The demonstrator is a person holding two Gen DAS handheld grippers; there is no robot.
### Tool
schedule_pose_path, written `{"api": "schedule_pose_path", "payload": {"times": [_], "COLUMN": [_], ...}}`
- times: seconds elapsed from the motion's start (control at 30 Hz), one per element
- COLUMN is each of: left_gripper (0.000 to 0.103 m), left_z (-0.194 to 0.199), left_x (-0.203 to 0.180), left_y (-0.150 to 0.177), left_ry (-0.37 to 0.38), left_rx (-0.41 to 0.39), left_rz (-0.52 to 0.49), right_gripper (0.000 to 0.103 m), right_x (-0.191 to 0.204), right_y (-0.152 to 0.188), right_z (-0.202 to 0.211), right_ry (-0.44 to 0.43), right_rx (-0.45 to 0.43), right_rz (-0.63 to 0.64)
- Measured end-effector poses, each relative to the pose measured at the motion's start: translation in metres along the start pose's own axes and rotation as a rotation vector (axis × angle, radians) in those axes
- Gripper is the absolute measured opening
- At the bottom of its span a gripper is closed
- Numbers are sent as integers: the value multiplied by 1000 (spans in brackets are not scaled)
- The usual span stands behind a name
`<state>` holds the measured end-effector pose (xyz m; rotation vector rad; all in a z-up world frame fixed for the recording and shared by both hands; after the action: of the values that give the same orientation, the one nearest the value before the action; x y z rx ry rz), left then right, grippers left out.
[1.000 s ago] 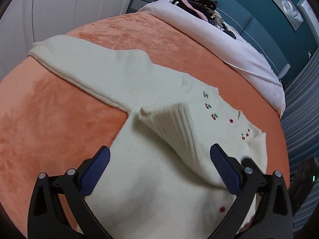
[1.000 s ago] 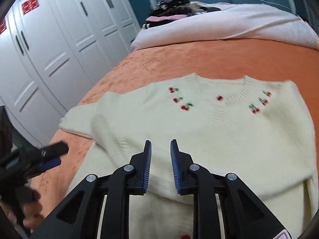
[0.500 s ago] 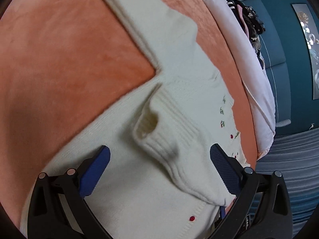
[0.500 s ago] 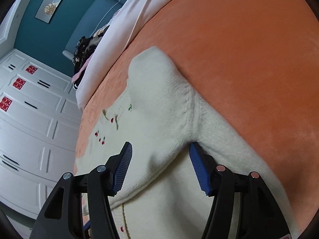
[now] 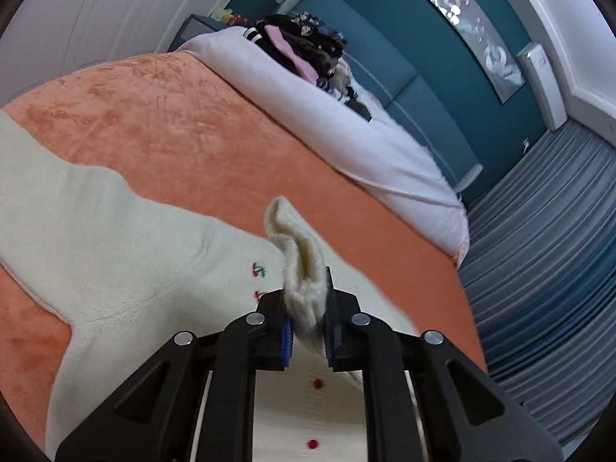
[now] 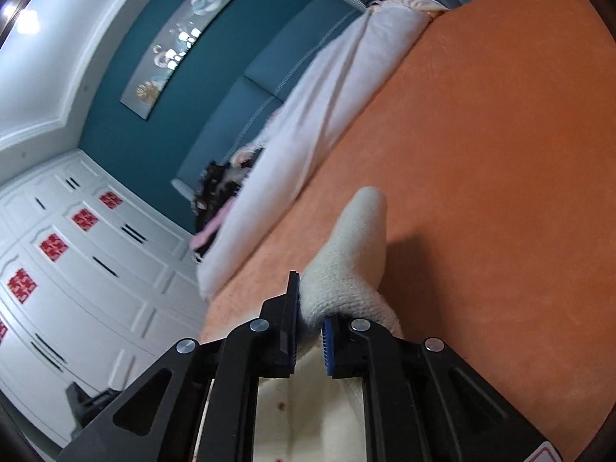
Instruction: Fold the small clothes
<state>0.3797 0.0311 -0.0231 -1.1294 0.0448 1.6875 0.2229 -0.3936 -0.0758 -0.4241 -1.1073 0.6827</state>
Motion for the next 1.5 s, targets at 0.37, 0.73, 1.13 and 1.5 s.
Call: {"api": "schedule_pose_path", "payload": {"times": [0.37,0.73,1.13,1.5], "left_gripper": [14,17,18,22], "left_z": [-44,-43,-43,-47], "left_x": [98,101,100,100], "left_y": [57,58,62,65], "left_ry": [-103,-65,-63,-41], "left_rx": [67,39,-2,-16], "left_rz": [86,48,14,-17], "right_gripper": [12,9,21,0], "right_x": [-38,-50,122,-20], "right_y": [34,36,43,-4], "right_z": [-39,-25,-108,-137], "right_ry": [121,162,81,220], "right_rx": [210,203,305,277], "right_rz": [15,-7,523,223]}}
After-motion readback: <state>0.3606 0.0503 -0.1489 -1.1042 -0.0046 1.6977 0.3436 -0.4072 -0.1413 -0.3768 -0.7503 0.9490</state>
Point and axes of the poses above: each gripper's, at about its wrist camera, not at the fingertips, and z roughly against the way its jaws point, x to its left, y to its underside, the point moved 1 cm from there along -z, roughly the way its jaws point, and after that the axes turned 8 degrees about z, right-handed, at the moved point
